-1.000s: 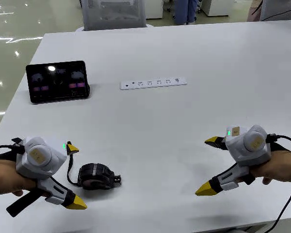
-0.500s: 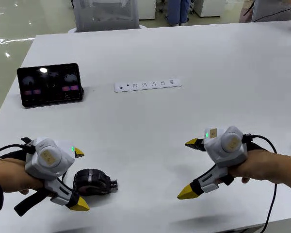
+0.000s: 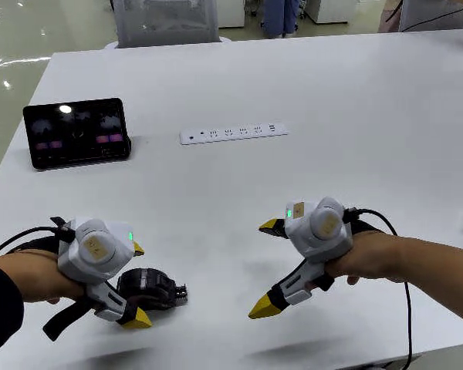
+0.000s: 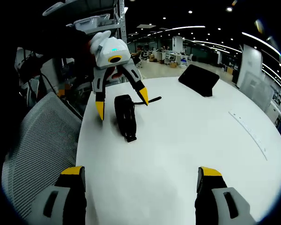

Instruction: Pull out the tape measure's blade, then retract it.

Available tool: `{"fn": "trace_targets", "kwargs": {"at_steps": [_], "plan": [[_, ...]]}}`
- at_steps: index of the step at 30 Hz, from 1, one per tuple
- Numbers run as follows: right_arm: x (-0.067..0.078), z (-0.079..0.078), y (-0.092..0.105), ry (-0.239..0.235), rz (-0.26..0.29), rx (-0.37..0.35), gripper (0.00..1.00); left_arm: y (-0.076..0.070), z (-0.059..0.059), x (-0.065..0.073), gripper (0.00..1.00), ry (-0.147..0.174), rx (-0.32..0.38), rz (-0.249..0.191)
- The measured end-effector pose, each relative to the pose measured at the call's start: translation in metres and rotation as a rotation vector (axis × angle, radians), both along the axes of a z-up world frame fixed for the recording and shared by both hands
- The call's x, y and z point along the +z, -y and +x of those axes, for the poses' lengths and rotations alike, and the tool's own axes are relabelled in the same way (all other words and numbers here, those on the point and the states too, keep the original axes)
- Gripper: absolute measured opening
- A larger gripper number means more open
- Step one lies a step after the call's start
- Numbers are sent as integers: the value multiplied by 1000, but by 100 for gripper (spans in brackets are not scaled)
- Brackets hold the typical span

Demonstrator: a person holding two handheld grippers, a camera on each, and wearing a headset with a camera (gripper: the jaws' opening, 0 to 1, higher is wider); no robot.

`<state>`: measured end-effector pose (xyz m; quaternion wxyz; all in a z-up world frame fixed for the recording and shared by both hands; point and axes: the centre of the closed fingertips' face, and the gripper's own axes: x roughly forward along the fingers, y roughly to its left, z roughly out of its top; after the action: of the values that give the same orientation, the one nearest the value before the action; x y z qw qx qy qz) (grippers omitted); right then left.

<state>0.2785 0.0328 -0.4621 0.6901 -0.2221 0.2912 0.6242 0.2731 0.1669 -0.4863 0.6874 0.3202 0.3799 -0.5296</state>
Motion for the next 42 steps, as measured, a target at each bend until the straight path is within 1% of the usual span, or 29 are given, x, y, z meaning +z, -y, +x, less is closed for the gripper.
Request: {"fn": "trace_targets", "kwargs": {"at_steps": [1, 3, 5, 8, 13, 14, 16, 21, 24, 25, 26, 27, 28, 29, 32, 34, 35, 37, 39, 42], "plan": [[0, -1, -3, 0, 0, 4, 99, 0, 0, -1, 68, 1, -2, 4], [1, -2, -9, 1, 5, 14, 99, 0, 1, -2, 64, 13, -13, 21], [2, -2, -16, -2, 13, 19, 99, 1, 2, -2, 60, 15, -16, 19], [2, -3, -22, -2, 16, 31, 99, 3, 3, -1, 56, 14, -13, 12], [2, -1, -29, -1, 18, 41, 99, 3, 5, -2, 52, 19, -15, 25], [3, -1, -30, -2, 19, 43, 99, 4, 5, -3, 51, 22, -20, 29], [2, -1, -32, -2, 19, 44, 99, 5, 6, -4, 48, 36, -33, 43], [-2, 0, -36, 25, 10, 56, 99, 6, 3, -6, 46, 29, -46, 55], [-4, -2, -39, 14, 10, 58, 99, 4, 2, -8, 40, 32, -54, 67], [-7, -2, -41, 8, 4, 53, 99, 3, 2, -9, 35, 34, -58, 77], [-8, -2, -42, 3, 3, 49, 99, 2, 7, -8, 34, 65, -51, 86], [-9, -3, -43, -2, 0, 44, 99, 3, 4, -9, 34, 36, -48, 84], [-10, -3, -43, 0, 0, 44, 99, 3, 4, -9, 34, 32, -42, 84], [-10, -3, -44, 3, -1, 45, 94, 3, 3, -10, 34, 28, -37, 85], [-15, 1, -46, 24, -12, 45, 73, 4, 3, -10, 33, 22, -33, 91], [-17, 1, -49, 24, -12, 49, 72, 5, 3, -11, 33, 28, -22, 93], [-18, 2, -50, 20, -11, 50, 72, 5, 3, -12, 33, 33, -26, 101], [-18, 2, -53, 20, -9, 54, 70, 4, 3, -13, 33, 33, -25, 103], [-21, 2, -56, 20, -8, 60, 66, 4, 3, -12, 33, 35, -25, 99], [-24, 2, -63, 15, -7, 63, 64, 4, 3, -12, 33, 32, -17, 88]]}}
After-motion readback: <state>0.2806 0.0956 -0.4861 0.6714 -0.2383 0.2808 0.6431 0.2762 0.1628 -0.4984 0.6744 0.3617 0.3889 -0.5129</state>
